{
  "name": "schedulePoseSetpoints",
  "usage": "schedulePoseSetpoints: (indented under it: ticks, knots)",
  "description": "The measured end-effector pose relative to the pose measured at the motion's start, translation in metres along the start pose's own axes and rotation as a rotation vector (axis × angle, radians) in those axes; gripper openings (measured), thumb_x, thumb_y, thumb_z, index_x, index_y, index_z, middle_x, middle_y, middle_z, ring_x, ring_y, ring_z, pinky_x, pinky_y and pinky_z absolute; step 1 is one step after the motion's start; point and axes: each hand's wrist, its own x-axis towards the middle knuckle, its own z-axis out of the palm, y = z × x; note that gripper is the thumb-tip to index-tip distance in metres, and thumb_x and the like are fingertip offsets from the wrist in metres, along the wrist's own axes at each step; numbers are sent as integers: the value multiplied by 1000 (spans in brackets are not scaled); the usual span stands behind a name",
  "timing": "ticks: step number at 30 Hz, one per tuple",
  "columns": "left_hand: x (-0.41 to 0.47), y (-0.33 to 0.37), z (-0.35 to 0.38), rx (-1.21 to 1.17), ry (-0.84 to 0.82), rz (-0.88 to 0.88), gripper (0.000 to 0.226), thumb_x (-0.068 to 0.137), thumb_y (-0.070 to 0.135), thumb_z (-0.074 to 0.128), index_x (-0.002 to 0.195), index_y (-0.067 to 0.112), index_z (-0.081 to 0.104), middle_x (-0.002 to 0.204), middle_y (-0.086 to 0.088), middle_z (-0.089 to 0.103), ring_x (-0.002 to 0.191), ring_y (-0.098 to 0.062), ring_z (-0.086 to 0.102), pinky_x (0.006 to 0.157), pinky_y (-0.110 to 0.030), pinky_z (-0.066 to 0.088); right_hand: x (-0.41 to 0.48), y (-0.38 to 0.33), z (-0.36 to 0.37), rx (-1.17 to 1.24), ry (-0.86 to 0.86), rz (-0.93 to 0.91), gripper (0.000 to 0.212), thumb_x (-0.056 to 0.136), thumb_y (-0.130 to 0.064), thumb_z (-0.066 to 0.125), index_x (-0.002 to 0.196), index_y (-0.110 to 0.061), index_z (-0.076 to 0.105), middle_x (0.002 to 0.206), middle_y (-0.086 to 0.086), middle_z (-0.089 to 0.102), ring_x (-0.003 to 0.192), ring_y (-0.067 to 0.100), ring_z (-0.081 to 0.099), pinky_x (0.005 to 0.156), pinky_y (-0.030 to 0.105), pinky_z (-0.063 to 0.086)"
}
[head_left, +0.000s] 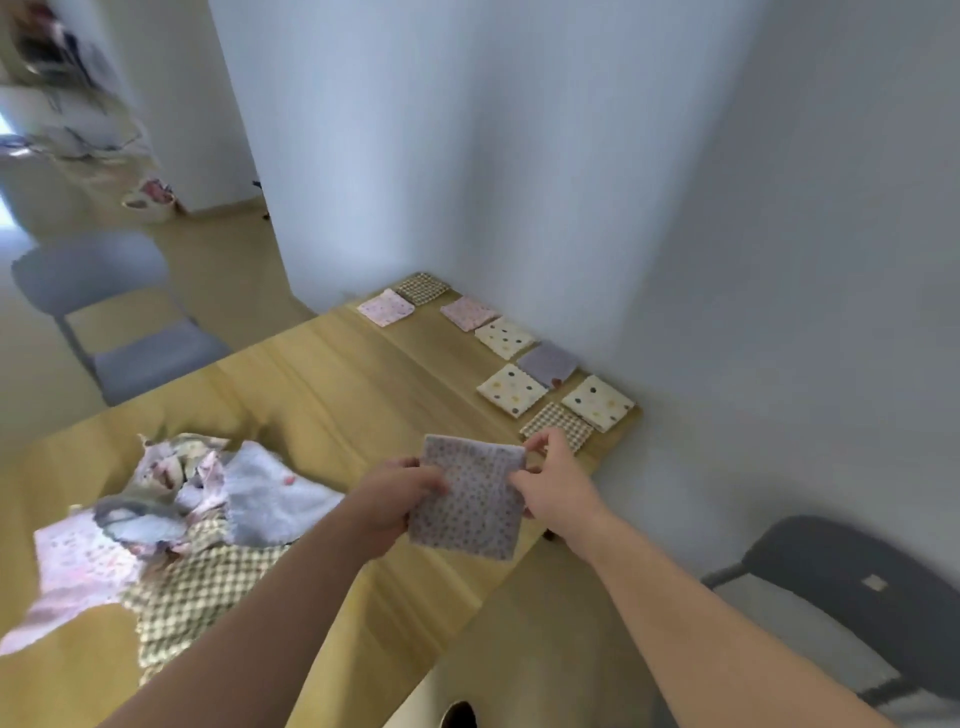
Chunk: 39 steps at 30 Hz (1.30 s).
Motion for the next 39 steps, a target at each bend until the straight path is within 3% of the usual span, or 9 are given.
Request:
schedulePoseSetpoints:
  ticks: [3,7,11,15,19,25,34,36,39]
  knots:
    - [51,24,-1,10,28,-21,56,57,4,63,112,0,62,115,-21,67,103,-37,66,79,-45,56,57,-6,-10,-17,-20,7,24,97,-8,55,96,-26,38,99,15,61,81,23,58,80,57,57]
    - [125,57,-1,138,189,7,30,72,-2,70,92,10,52,94,-7,57,85,-23,54,69,-36,45,135,-17,-21,-27,-82,34,13,98,-2,56,91,-10,48,108,26,62,93,36,67,74,52,61]
    - [205,84,1,317,245,35,20,80,-7,60,75,13,61,80,-2,58,78,-20,54,62,-28,41,219,-20,-21,10,-187,106,17,97,0,58,87,-11,66,103,16,69,90,26,69,80,41,63]
    - [306,106,5,466,299,54,32,89,-4,52,89,16,77,100,3,70,99,-15,62,76,-23,46,322,-17,-19,84,-303,214,20,96,4,57,92,-8,71,101,16,72,75,19,67,64,25,57]
    - [388,117,8,654,350,32,35,97,2,53,106,25,77,111,6,72,100,-12,64,64,-10,39,406,-15,-19,128,-376,319,17,95,3,59,96,-8,71,96,19,73,76,25,65,76,37,57]
    - [475,128,12,743,318,-41,48,97,-8,46,116,25,76,130,6,68,122,-15,61,93,-28,51,496,-4,-16,106,-429,408,25,97,-2,56,118,-11,65,85,11,68,68,22,60,75,40,56]
    - [518,123,19,802,389,-54,52,91,-12,45,118,24,70,149,4,49,140,-19,43,98,-20,36,539,-9,-20,-122,-482,357,61,98,2,42,150,-28,40,97,5,65,66,15,61,49,19,46]
    - [503,115,18,782,427,-47,50,90,-12,46,114,24,70,146,6,50,140,-17,42,101,-22,36,535,-13,-17,-149,-461,341,56,98,2,43,146,-27,44,89,4,65,61,12,57,43,16,41]
    - [468,103,15,686,460,-93,45,94,-6,44,105,30,69,133,7,55,121,-12,53,85,-20,39,518,-18,-4,-170,-466,307,40,96,-2,47,128,-24,56,90,5,67,61,11,55,49,19,42]
